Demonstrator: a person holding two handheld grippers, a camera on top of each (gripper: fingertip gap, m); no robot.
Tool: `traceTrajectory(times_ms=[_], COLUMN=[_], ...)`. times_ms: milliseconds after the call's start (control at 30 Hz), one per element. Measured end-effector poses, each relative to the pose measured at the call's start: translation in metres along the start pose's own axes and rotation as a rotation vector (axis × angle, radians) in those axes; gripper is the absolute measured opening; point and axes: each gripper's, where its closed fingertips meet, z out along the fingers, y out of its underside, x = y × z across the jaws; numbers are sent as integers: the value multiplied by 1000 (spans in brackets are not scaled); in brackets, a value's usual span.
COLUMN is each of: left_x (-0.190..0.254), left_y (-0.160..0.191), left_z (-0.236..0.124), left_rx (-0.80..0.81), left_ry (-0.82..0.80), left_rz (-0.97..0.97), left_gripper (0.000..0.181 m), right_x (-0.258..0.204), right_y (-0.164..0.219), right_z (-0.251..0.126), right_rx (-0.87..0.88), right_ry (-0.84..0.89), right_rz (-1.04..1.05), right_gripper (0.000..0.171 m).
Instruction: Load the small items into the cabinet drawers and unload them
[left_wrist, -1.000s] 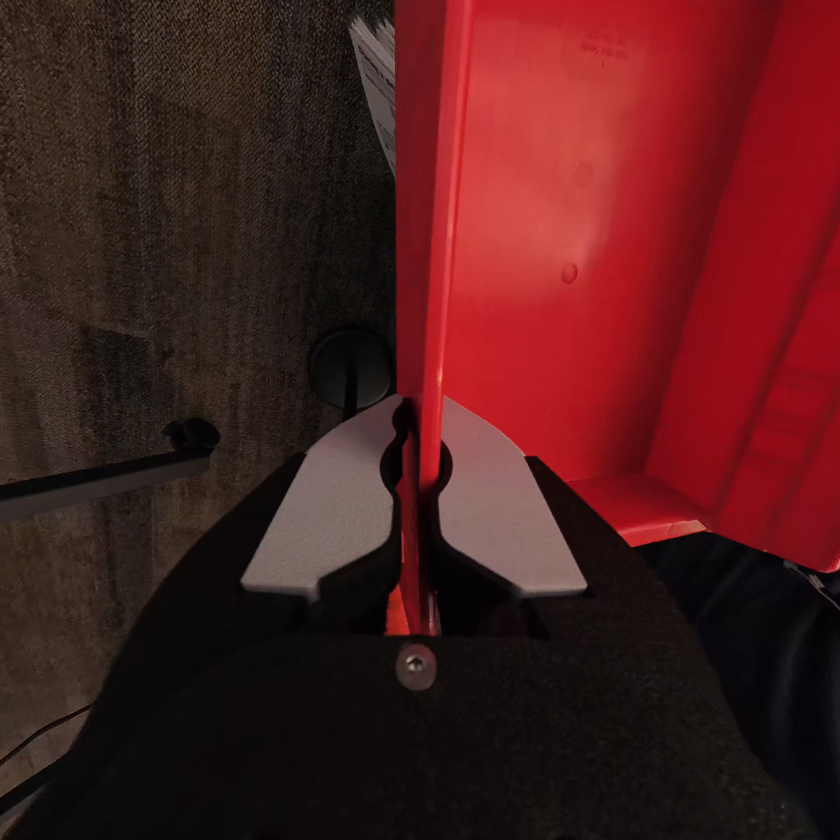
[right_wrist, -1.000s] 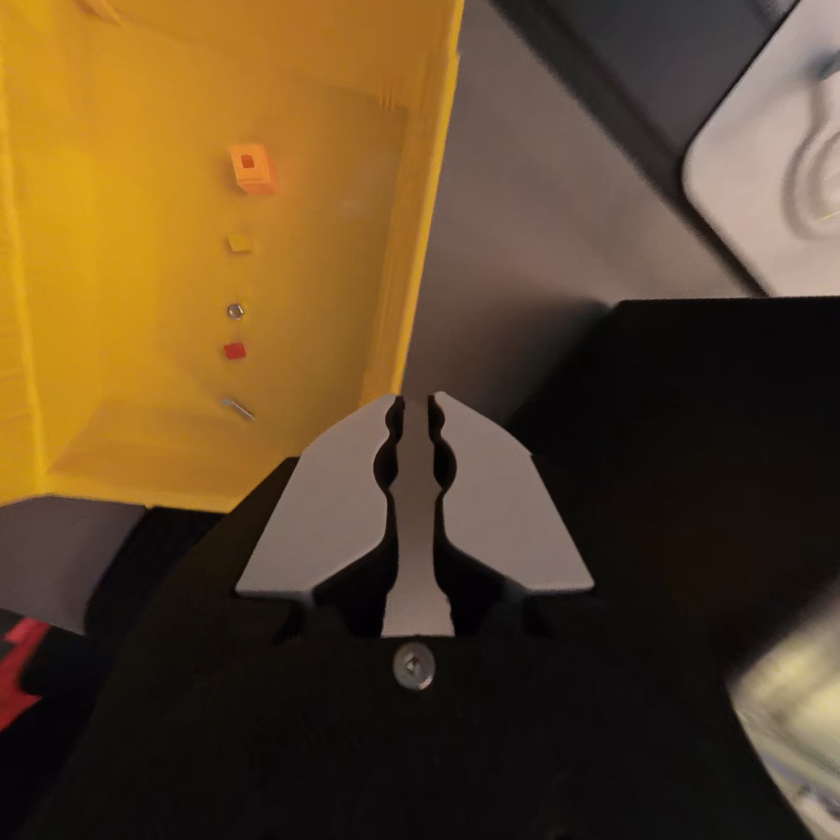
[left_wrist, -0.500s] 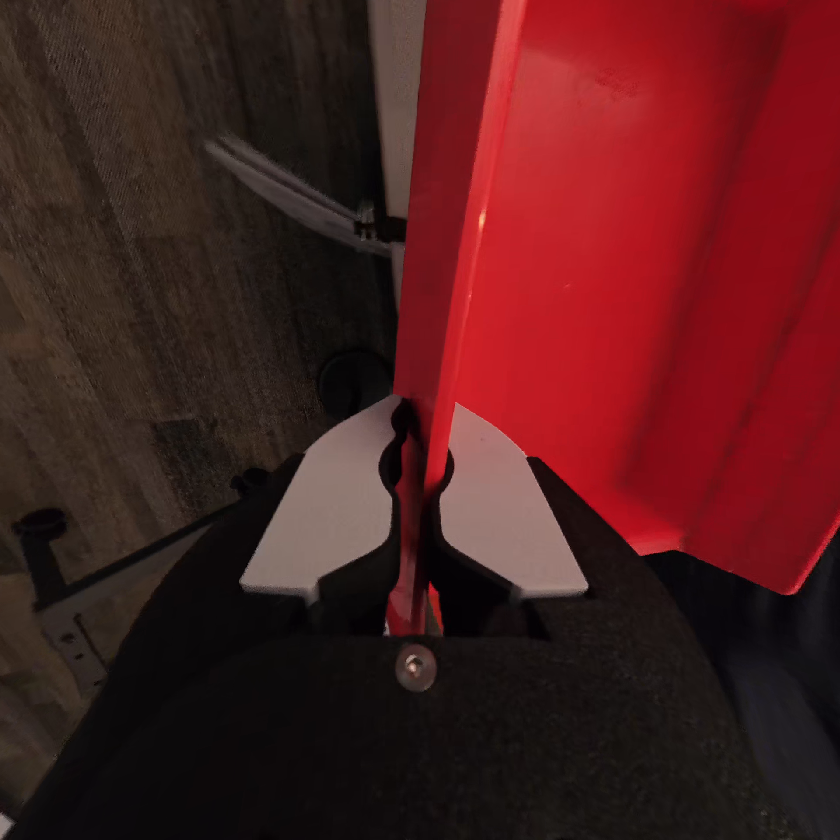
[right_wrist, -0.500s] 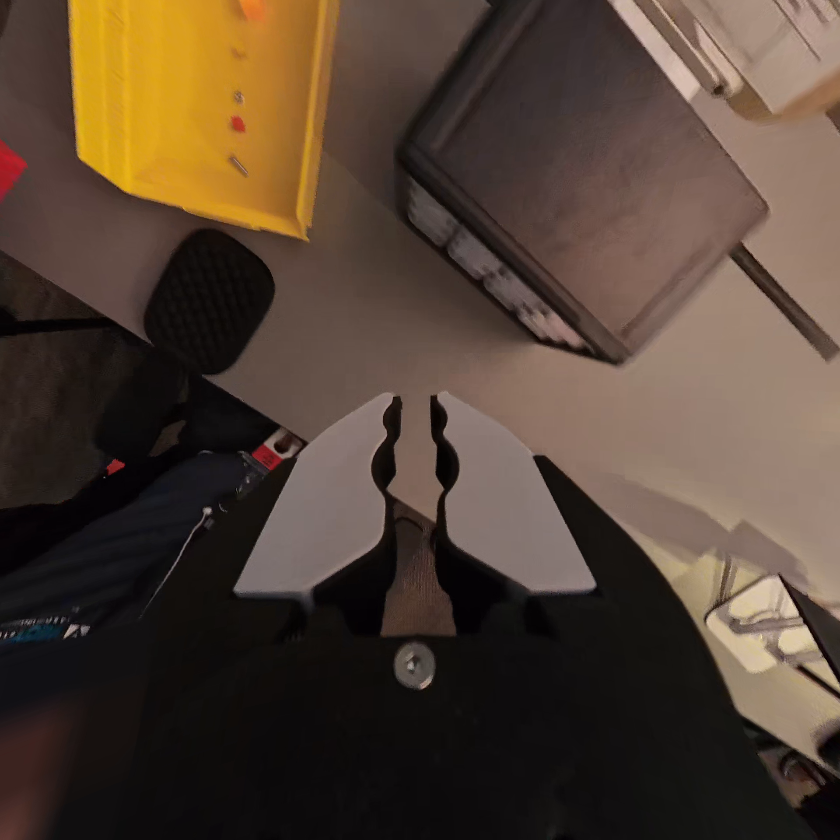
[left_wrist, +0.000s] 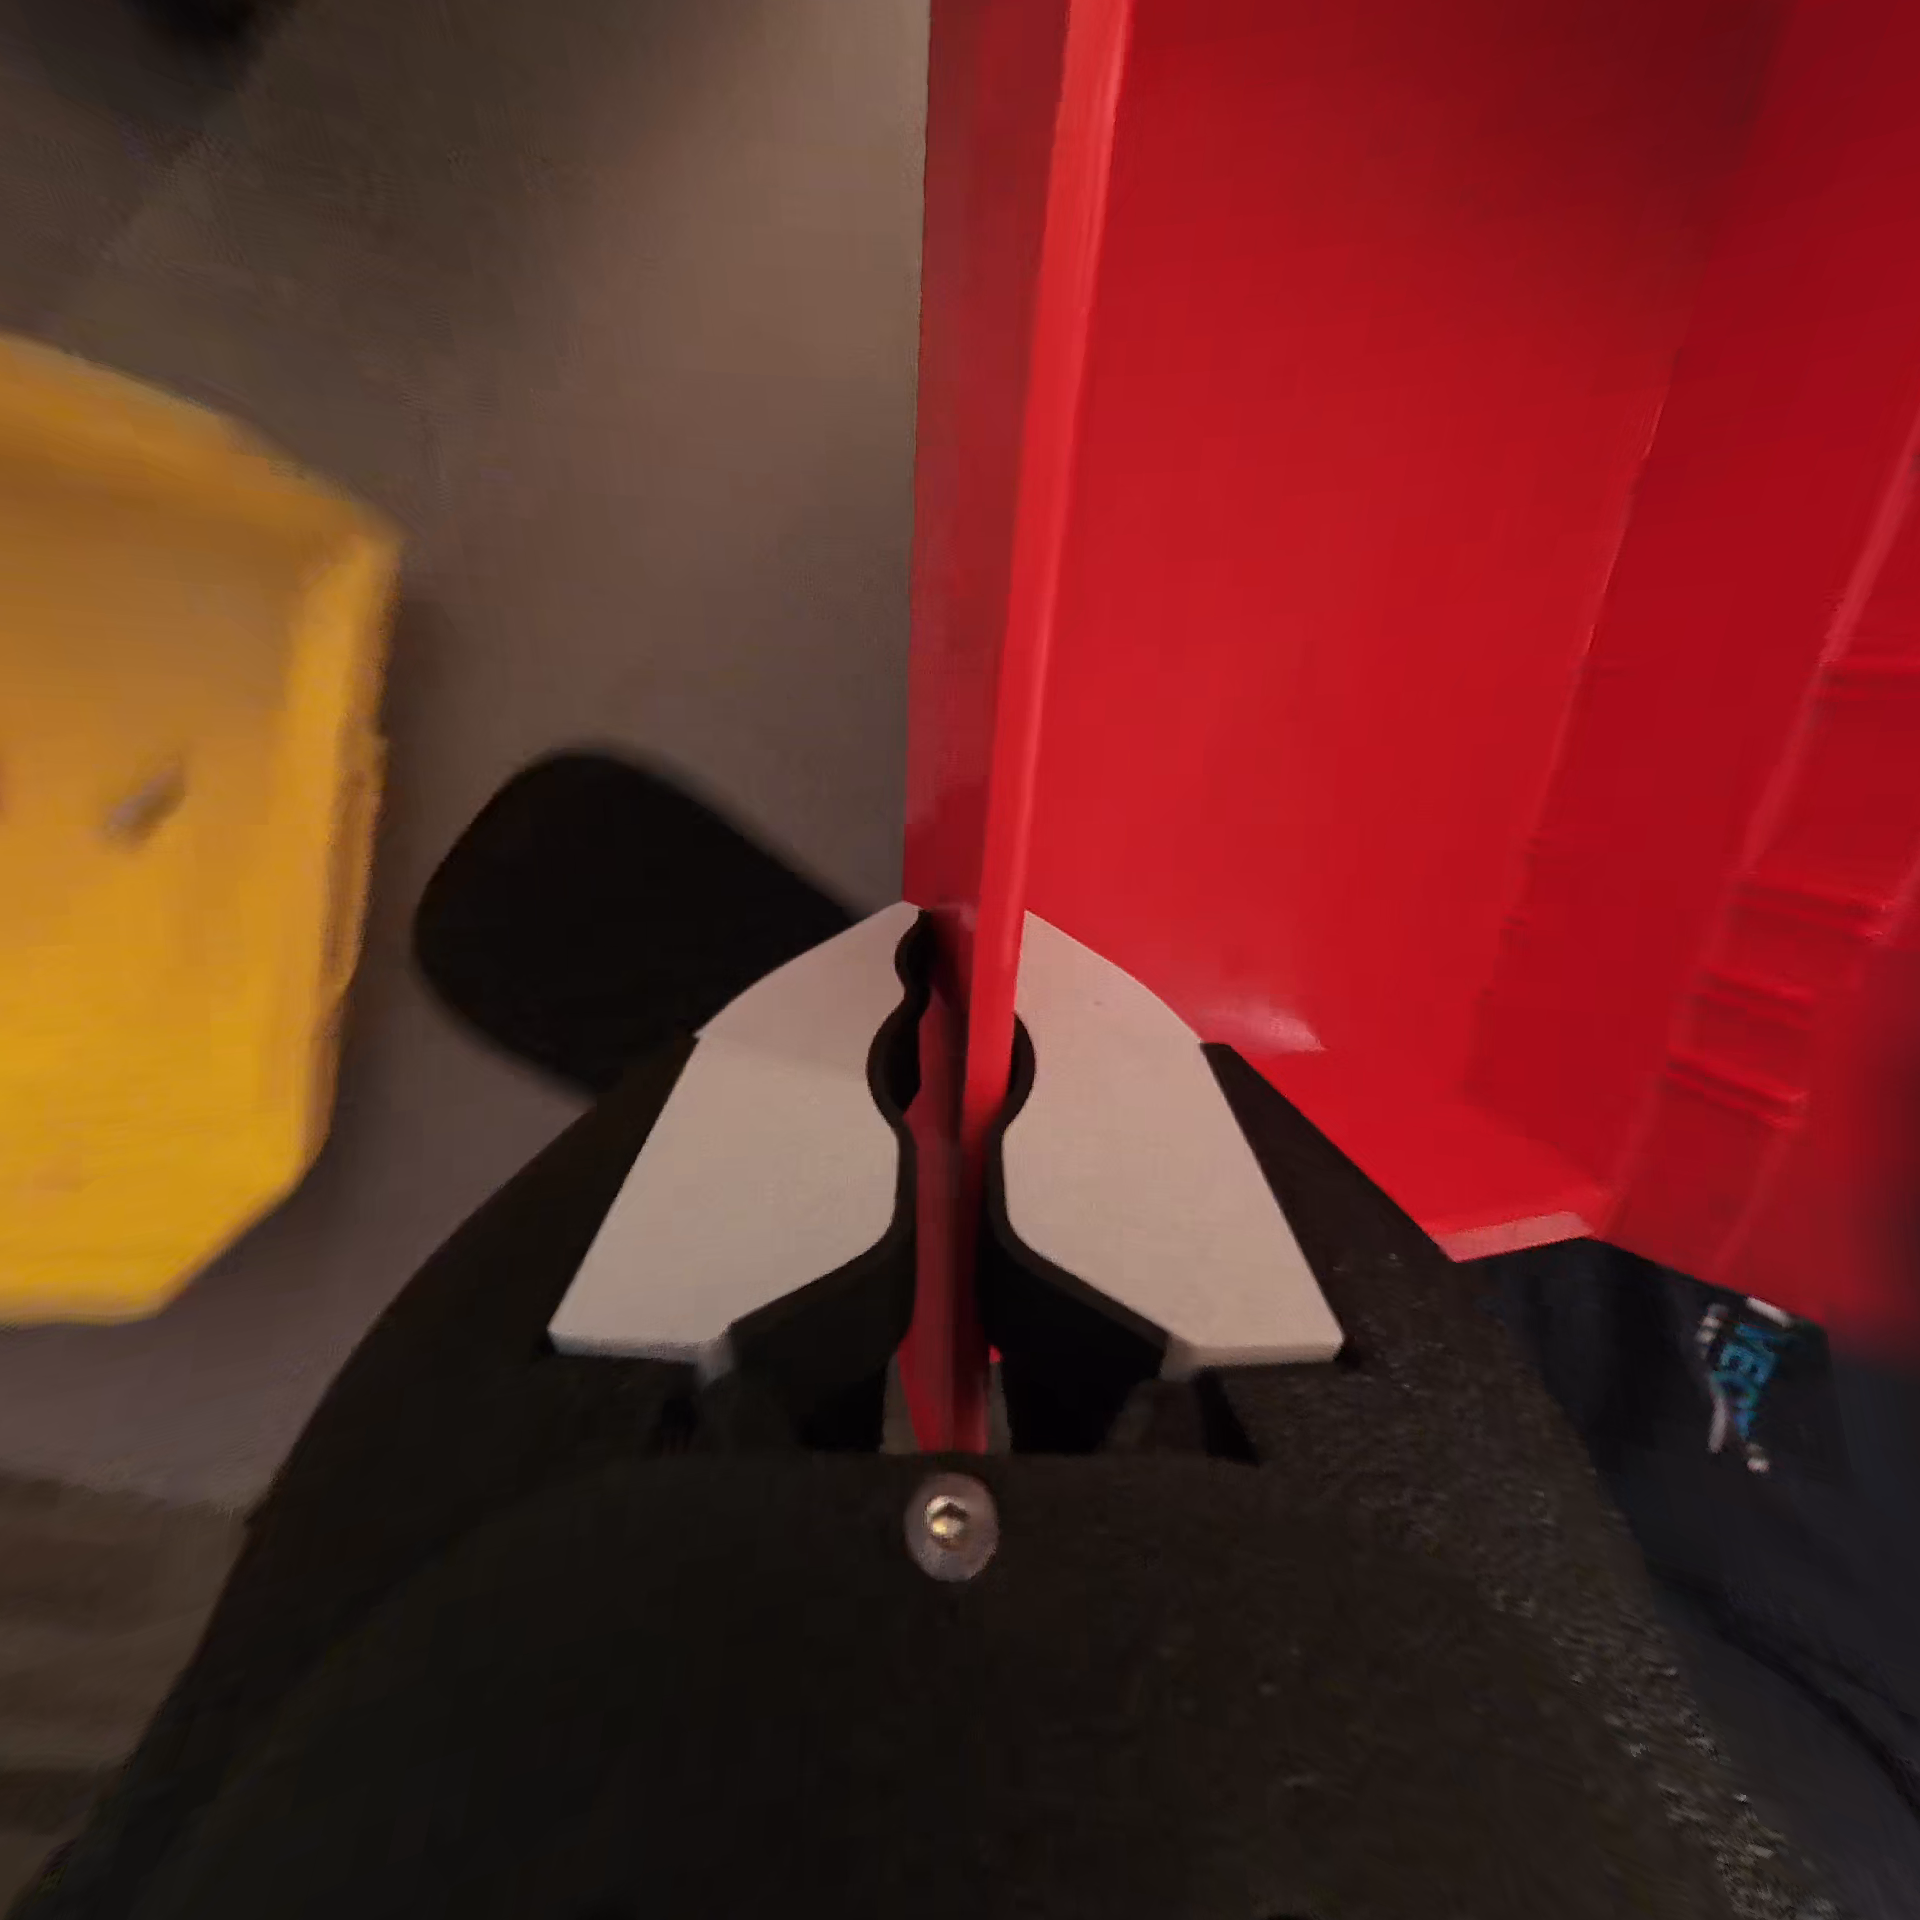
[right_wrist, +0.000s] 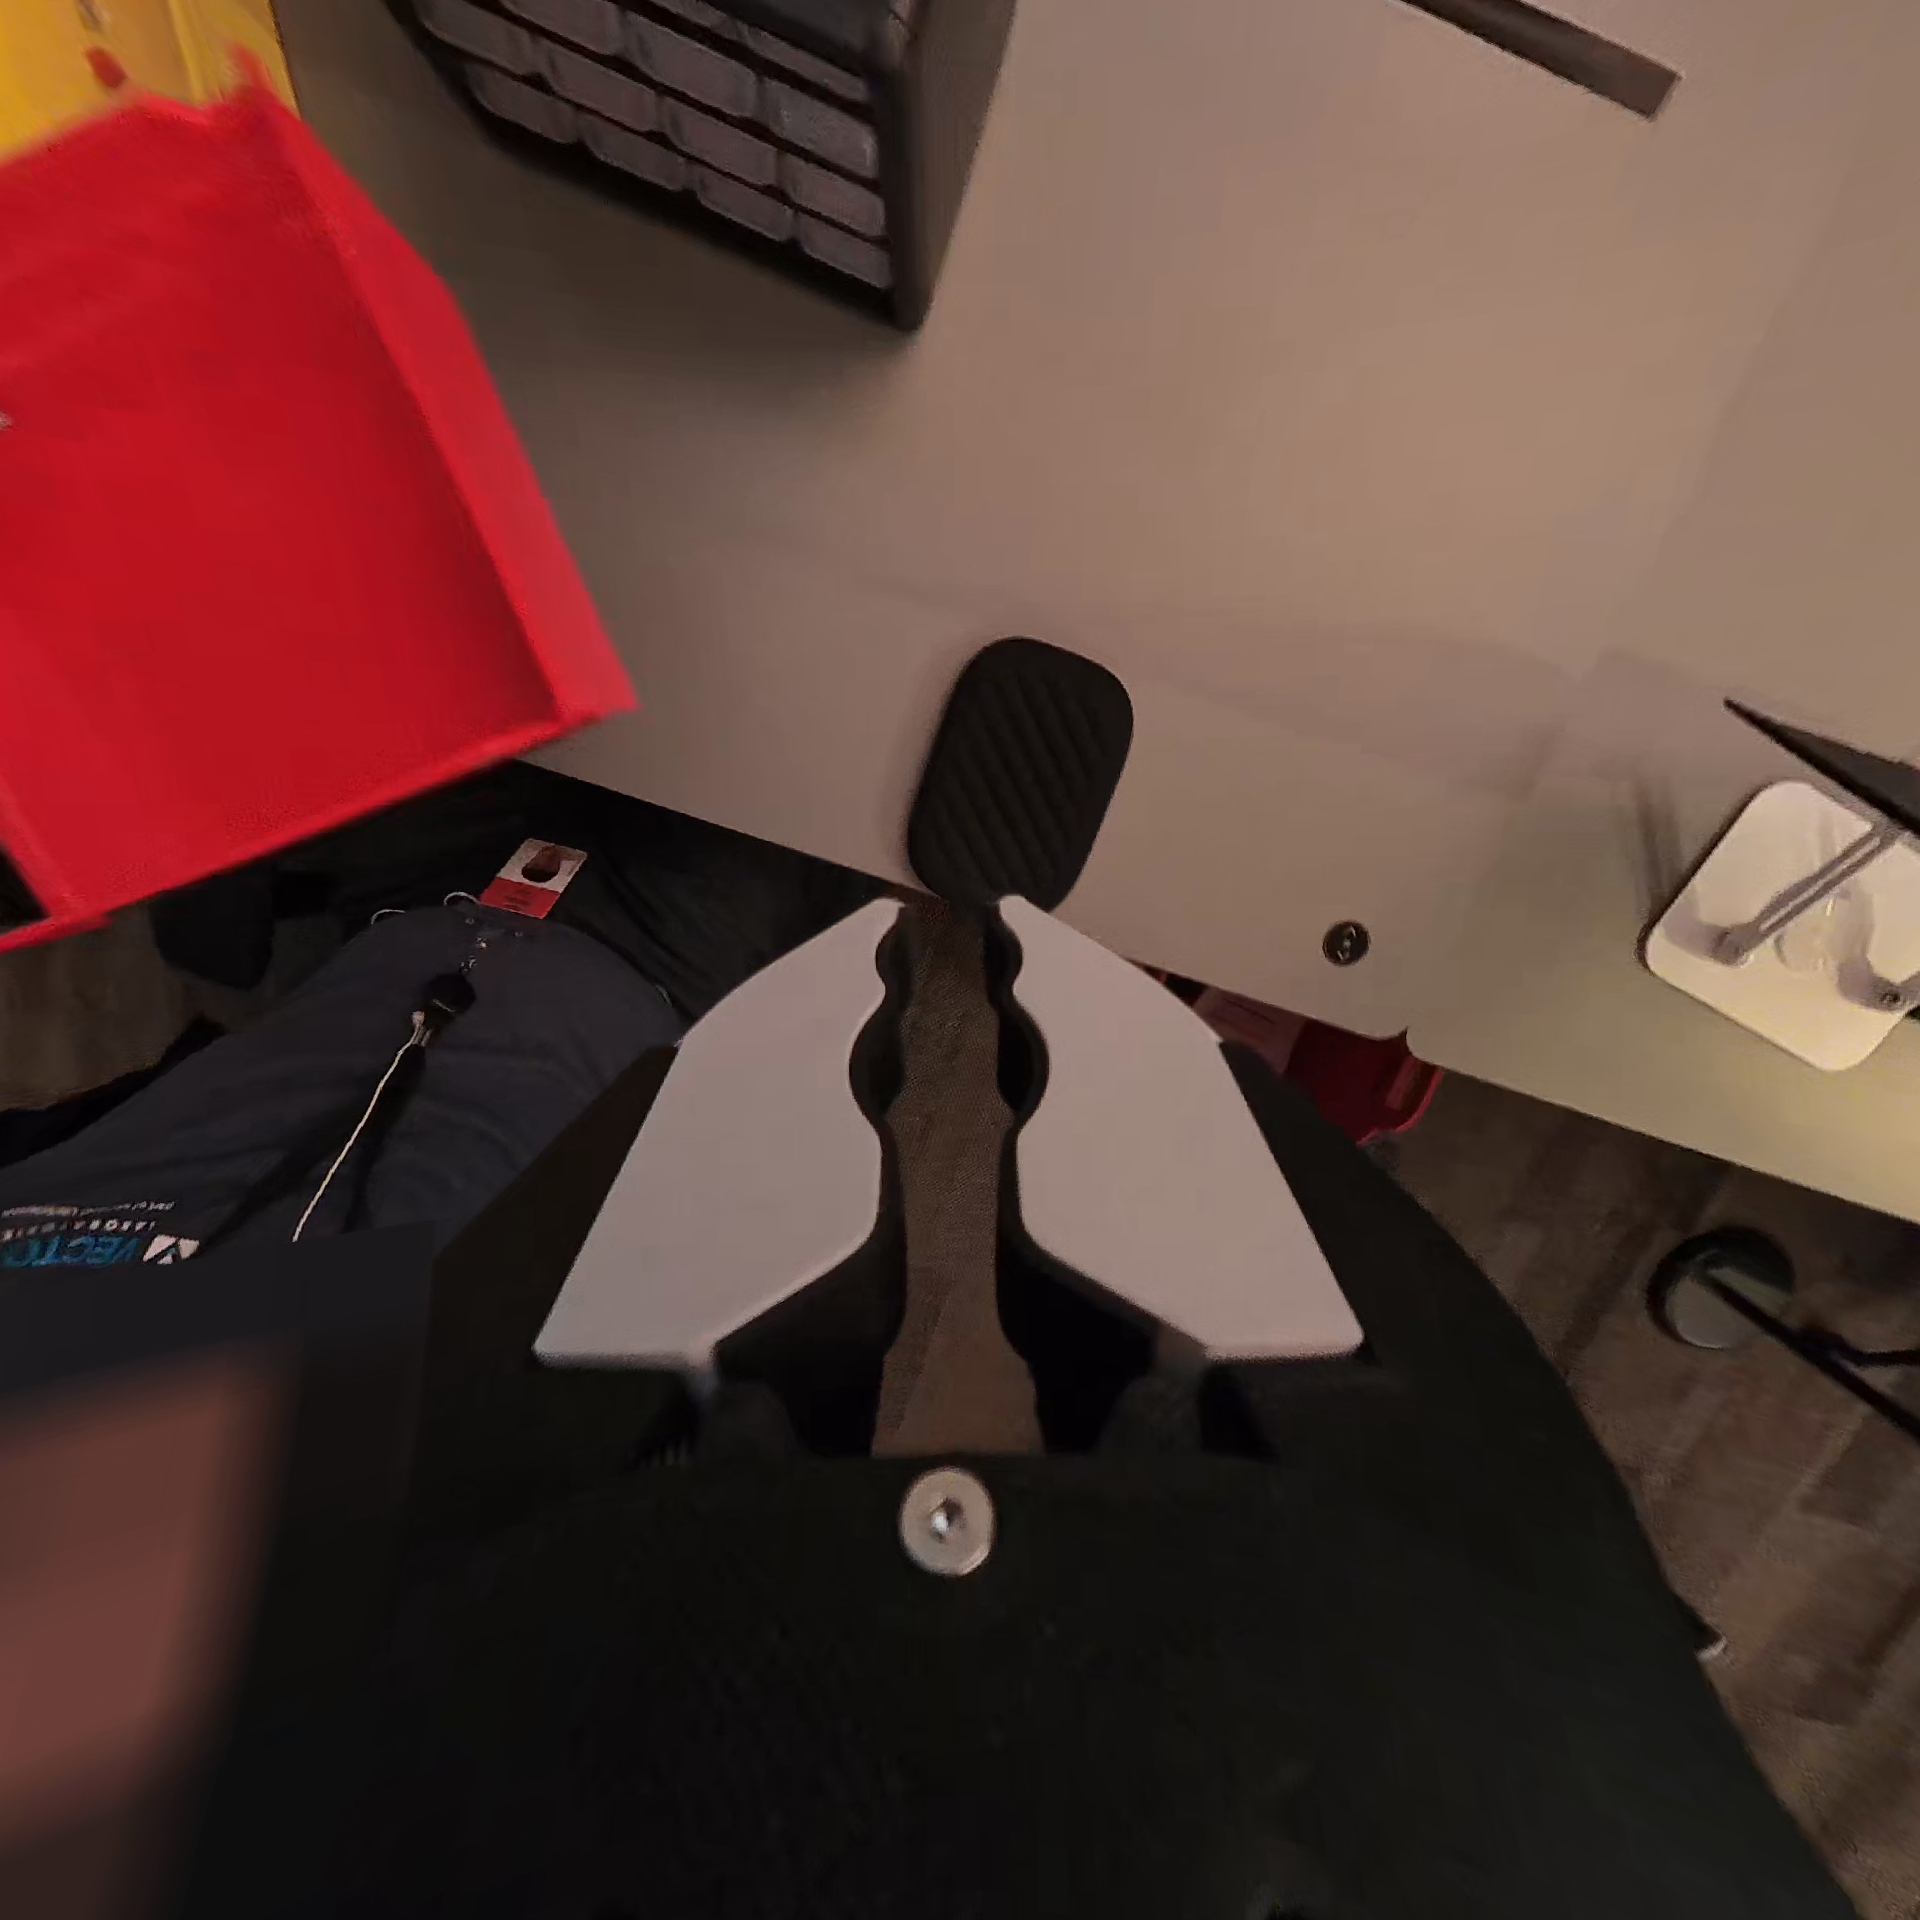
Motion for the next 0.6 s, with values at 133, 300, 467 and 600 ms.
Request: traceTrajectory(times_ms=[133, 300, 467, 600], left_x=[57, 104, 124, 113], left_y=[-88, -191, -285, -346], left_z=[70, 137, 183, 212], left_rx=[-54, -44, 25, 84], left_ry=[66, 45, 38, -21], left_rz=[130, 215, 125, -17], left_gripper=[6, 7, 8, 8], right_x=[39, 81, 119, 142], right_y=[38, 80, 115, 137], right_z=[-18, -27, -25, -11], right_rx=[42, 72, 96, 96], right_ry=[-6, -2, 6, -12], right_rz=[78, 144, 198, 228], right_gripper=[14, 14, 14, 14])
